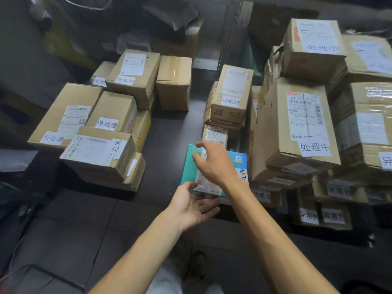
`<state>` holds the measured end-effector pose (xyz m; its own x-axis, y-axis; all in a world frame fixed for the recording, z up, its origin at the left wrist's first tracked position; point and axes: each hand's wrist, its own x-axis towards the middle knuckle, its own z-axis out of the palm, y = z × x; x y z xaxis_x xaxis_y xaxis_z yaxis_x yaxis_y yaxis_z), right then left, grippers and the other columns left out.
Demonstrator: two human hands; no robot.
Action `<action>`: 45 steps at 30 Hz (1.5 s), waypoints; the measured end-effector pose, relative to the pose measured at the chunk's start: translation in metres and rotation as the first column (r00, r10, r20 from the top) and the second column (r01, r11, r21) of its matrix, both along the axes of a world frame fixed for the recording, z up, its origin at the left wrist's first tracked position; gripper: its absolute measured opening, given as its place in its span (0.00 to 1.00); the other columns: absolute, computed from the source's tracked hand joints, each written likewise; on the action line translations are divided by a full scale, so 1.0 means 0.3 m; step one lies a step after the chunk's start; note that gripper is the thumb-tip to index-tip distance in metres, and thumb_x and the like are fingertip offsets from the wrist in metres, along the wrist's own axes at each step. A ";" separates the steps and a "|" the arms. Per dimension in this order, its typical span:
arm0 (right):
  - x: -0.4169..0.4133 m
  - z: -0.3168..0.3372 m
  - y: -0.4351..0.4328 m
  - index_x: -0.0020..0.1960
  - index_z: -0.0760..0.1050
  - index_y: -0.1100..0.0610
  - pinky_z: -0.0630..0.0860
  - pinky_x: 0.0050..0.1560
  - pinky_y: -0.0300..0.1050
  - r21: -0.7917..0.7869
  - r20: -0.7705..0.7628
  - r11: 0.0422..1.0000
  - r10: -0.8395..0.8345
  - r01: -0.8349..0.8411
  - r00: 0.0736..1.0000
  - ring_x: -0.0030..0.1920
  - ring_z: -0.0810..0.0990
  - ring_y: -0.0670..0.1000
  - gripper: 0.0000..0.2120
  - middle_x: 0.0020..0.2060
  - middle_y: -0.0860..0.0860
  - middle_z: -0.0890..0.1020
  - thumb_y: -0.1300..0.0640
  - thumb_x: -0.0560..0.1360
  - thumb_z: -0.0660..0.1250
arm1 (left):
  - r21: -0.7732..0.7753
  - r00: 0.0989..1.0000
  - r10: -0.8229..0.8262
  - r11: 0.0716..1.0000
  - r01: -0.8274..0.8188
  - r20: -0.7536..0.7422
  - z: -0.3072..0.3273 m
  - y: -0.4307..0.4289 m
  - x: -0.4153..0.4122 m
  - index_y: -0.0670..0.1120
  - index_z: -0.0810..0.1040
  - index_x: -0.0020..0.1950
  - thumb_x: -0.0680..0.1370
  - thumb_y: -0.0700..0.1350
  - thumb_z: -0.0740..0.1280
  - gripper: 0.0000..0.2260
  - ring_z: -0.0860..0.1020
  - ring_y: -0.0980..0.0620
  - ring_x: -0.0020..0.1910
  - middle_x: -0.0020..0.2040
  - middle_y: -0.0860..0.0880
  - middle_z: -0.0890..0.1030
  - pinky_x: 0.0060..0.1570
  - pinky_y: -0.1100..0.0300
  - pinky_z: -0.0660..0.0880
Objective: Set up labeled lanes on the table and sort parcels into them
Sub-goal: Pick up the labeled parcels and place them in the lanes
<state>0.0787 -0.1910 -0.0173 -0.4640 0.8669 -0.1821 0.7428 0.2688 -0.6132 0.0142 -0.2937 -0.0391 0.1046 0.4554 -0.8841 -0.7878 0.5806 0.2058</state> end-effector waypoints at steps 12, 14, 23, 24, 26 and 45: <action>-0.334 0.209 -0.065 0.61 0.80 0.51 0.79 0.60 0.53 -0.167 -0.182 0.947 0.243 -0.274 0.953 0.55 0.83 0.50 0.13 0.56 0.49 0.85 0.49 0.81 0.64 | 0.359 0.889 0.393 0.885 -0.296 -0.236 0.294 -0.061 -0.469 0.43 0.76 0.46 0.81 0.43 0.55 0.12 0.80 0.48 0.40 0.38 0.46 0.82 0.47 0.55 0.75; -0.388 0.233 -0.037 0.59 0.81 0.51 0.79 0.59 0.51 -0.153 -0.190 0.947 0.252 -0.282 0.949 0.53 0.83 0.49 0.12 0.54 0.48 0.85 0.48 0.81 0.64 | 0.385 0.872 0.396 0.881 -0.274 -0.286 0.311 -0.057 -0.591 0.43 0.76 0.48 0.81 0.43 0.56 0.10 0.80 0.47 0.40 0.39 0.46 0.81 0.48 0.55 0.75; -0.686 0.092 0.041 0.80 0.59 0.47 0.72 0.67 0.50 -0.363 0.028 0.889 0.309 -0.279 0.951 0.68 0.73 0.55 0.44 0.70 0.54 0.71 0.40 0.71 0.76 | 0.100 0.328 0.025 0.972 0.214 -0.944 0.174 0.021 -1.047 0.48 0.78 0.56 0.82 0.46 0.60 0.08 0.80 0.48 0.55 0.53 0.50 0.81 0.56 0.52 0.76; -0.711 0.062 0.043 0.81 0.54 0.46 0.74 0.65 0.51 -0.440 0.070 0.852 0.347 -0.283 0.935 0.67 0.74 0.56 0.48 0.71 0.54 0.69 0.39 0.70 0.77 | -0.002 0.225 -0.079 0.947 0.321 -0.971 0.151 0.030 -1.075 0.48 0.77 0.59 0.83 0.46 0.61 0.08 0.78 0.50 0.57 0.56 0.52 0.79 0.56 0.55 0.73; -0.746 0.024 0.040 0.80 0.47 0.40 0.82 0.51 0.53 -0.578 0.065 0.777 0.347 -0.248 0.935 0.59 0.78 0.55 0.50 0.66 0.50 0.72 0.41 0.70 0.77 | -0.175 0.118 -0.269 0.845 0.505 -0.956 0.106 0.040 -1.103 0.50 0.73 0.66 0.83 0.46 0.61 0.12 0.74 0.52 0.61 0.63 0.52 0.74 0.60 0.56 0.70; -0.609 0.041 0.027 0.62 0.78 0.53 0.85 0.45 0.50 -0.894 -0.130 0.442 -0.087 -0.079 0.988 0.49 0.83 0.59 0.19 0.56 0.58 0.84 0.41 0.83 0.60 | 0.048 0.516 -0.190 0.910 0.411 -0.835 0.140 -0.017 -1.022 0.52 0.61 0.78 0.83 0.49 0.63 0.24 0.79 0.61 0.50 0.59 0.58 0.74 0.41 0.65 0.74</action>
